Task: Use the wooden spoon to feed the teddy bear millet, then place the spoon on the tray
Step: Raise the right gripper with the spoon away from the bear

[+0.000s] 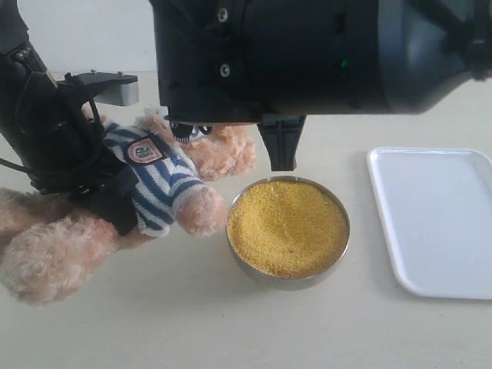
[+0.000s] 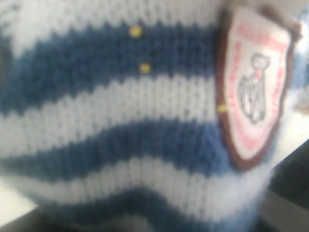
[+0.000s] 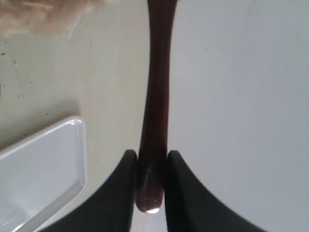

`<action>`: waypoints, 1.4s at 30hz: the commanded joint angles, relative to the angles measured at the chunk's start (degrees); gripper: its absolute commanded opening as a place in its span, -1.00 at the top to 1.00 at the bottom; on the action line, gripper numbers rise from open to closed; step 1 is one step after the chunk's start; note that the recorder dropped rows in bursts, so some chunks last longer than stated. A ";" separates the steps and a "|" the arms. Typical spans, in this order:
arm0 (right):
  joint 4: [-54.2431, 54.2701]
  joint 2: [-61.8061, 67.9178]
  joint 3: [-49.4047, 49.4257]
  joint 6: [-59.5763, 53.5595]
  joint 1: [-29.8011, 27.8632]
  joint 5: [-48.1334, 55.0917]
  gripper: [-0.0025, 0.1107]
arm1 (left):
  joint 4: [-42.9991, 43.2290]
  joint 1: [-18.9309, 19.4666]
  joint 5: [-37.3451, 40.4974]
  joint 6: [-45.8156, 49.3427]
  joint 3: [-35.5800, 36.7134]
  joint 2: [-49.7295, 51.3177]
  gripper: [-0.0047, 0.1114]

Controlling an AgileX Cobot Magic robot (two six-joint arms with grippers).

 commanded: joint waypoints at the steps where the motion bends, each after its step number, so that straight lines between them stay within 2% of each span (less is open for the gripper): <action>1: -0.83 -0.31 0.80 -0.68 0.25 0.24 0.96 | -0.01 -0.03 0.66 0.09 -0.96 -0.26 0.85; 12: -8.47 -0.31 4.66 3.63 0.25 0.24 0.96 | 0.22 -0.03 0.65 0.09 -0.96 -0.26 0.85; 36: -10.61 -0.31 4.66 3.85 0.25 0.24 0.96 | 0.42 -0.03 0.65 0.09 -0.96 -0.26 0.85; 42: -10.62 -0.31 4.66 3.65 2.43 0.24 0.96 | 0.42 -0.03 0.38 0.09 -0.96 -0.26 0.85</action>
